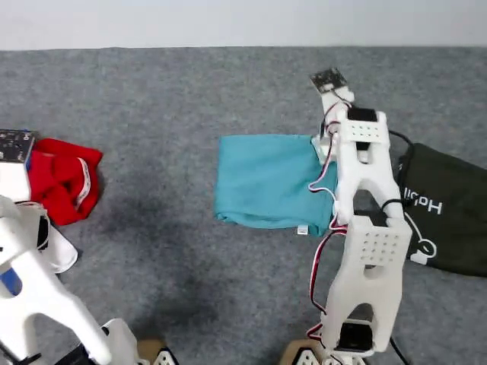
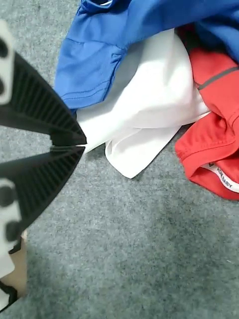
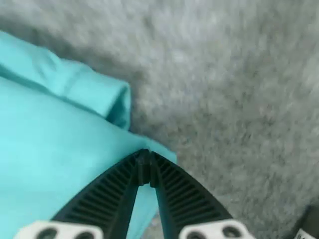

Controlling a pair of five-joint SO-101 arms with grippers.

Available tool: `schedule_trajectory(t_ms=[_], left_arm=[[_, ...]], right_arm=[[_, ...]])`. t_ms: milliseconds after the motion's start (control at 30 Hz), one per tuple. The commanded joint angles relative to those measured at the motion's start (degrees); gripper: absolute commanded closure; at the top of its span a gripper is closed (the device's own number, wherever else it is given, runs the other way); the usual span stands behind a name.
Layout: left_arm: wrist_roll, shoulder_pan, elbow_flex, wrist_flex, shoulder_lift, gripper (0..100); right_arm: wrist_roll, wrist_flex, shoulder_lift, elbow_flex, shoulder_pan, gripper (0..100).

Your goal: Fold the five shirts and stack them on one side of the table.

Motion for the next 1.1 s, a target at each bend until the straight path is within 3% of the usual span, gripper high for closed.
schedule_trajectory(t_ms=[0, 167, 367, 467, 633, 867, 1067], left_arm=[[0.0, -0.3, -0.2, 0.2, -1.8, 99], [0.0, -0.4, 0.1, 0.1, -1.7, 99], [-0.2, -0.4, 7.5, -5.5, -1.8, 99], [-0.1, -0.4, 10.5, -9.1, -1.8, 99], [0.0, -0.3, 14.0, -14.2, -1.8, 99], [0.0, -0.2, 14.4, -14.4, -1.8, 99], [0.0, -0.2, 14.4, -14.4, -1.8, 99]], right_arm=[[-1.8, 5.8, -4.4, -6.4, -1.5, 98.5], [-5.5, 13.1, -7.1, -7.6, -4.2, 95.9], [-16.1, 17.5, -7.4, -7.7, -4.2, 74.2], [-20.2, 16.7, -7.0, -7.7, -3.5, 69.0], [-24.7, 12.0, -2.9, -7.7, -3.4, 69.2], [-26.9, 6.9, 5.9, -7.7, -3.8, 70.0], [-26.8, 7.5, 6.8, -9.5, -4.4, 86.6]])
